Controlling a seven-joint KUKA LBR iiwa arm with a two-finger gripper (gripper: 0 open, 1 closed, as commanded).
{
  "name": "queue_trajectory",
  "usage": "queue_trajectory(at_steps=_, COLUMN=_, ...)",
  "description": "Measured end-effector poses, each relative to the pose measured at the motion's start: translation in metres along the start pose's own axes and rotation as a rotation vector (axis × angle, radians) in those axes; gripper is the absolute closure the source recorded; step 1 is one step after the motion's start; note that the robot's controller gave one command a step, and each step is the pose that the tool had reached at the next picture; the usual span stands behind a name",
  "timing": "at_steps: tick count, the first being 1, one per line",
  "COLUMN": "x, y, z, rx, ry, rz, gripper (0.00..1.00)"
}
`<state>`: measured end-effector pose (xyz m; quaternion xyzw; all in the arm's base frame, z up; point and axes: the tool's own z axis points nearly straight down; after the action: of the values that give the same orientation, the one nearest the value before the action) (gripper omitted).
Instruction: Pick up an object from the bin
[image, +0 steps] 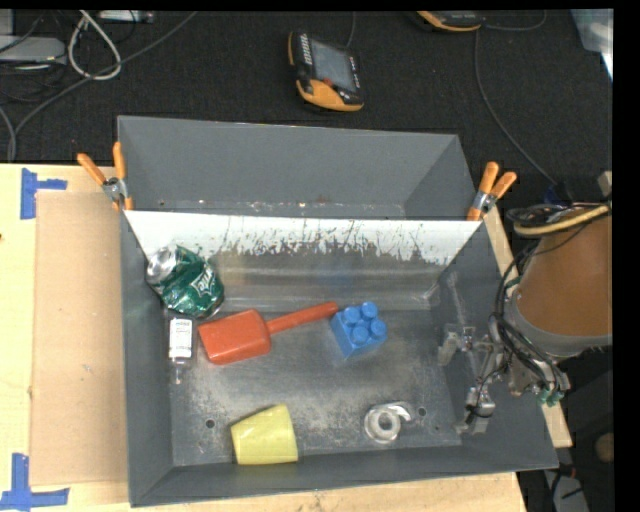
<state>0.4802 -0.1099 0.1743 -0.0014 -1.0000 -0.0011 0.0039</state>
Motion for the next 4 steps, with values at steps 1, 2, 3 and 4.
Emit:
queue_trajectory(at_steps=1, x=-0.002, y=0.000, z=-0.003, rx=0.001, ry=-0.006, rz=-0.005, gripper=0.00)
queue_trajectory(at_steps=2, x=0.000, y=0.055, z=0.091, rx=0.002, ry=-0.011, rz=-0.330, gripper=0.00)
queue_trajectory(at_steps=3, x=0.010, y=0.048, z=0.060, rx=0.002, ry=-0.008, rz=-0.389, gripper=0.00)
queue_trajectory(at_steps=4, x=-0.013, y=0.072, z=0.075, rx=0.003, ry=-0.020, rz=-0.477, gripper=0.00)
